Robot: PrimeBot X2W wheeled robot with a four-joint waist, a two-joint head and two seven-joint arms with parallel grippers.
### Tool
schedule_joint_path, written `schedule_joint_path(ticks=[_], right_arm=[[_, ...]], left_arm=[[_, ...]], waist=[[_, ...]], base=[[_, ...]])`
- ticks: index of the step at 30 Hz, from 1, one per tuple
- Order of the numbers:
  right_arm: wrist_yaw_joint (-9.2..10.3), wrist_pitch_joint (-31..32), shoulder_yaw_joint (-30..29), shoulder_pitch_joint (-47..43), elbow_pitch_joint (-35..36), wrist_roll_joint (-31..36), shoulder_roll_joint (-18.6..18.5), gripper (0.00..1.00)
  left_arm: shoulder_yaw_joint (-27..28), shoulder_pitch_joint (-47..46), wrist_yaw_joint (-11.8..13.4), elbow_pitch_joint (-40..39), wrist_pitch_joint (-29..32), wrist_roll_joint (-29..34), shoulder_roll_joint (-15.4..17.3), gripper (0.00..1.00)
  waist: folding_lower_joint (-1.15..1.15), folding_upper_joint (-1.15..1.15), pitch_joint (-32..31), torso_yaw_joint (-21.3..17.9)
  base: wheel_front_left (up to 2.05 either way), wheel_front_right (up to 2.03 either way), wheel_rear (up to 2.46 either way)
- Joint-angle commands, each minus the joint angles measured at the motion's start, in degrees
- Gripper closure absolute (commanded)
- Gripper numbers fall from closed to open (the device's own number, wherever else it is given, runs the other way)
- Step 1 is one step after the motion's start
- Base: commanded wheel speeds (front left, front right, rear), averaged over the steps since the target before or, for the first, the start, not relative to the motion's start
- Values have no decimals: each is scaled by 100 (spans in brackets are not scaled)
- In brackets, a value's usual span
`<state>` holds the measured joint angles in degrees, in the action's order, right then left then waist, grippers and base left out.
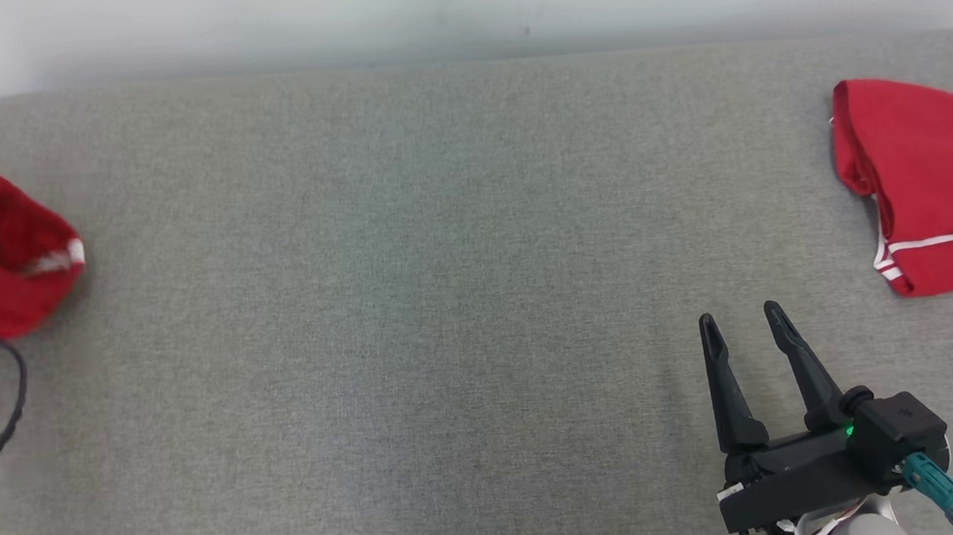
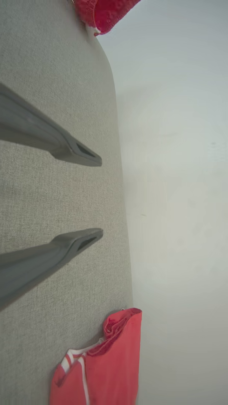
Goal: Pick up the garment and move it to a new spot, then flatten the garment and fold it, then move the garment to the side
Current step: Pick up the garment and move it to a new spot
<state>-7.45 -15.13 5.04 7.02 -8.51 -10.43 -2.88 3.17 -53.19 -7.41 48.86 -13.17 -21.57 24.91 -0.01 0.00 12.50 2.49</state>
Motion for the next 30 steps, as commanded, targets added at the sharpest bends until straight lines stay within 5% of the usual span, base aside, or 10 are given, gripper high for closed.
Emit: schedule_joint_path(ticks=[1,13,22,30], right_arm=[[-2,1,7,-70,-9,-44,0,0],[-3,1,19,-182,-36,-333,1,0],[-3,1,-45,-232,-56,-423,0,0],[-3,1,-44,-208,-72,-407,1,0]], left_arm=[[-68,-96,-7,-125,8,-65,23,100],[-857,-172,30,-2402,809,-276,-306,100],[-1460,434,180,-3660,1240,-424,-1110,100],[-2033,1322,200,-3689,1133,-679,-1851,100]], waist=[[1,0,-76,-83],[1,0,-157,-669],[1,0,-161,-975],[1,0,-148,-1050]], base=[[0,0,0],[0,0,0],[0,0,0],[0,0,0]])
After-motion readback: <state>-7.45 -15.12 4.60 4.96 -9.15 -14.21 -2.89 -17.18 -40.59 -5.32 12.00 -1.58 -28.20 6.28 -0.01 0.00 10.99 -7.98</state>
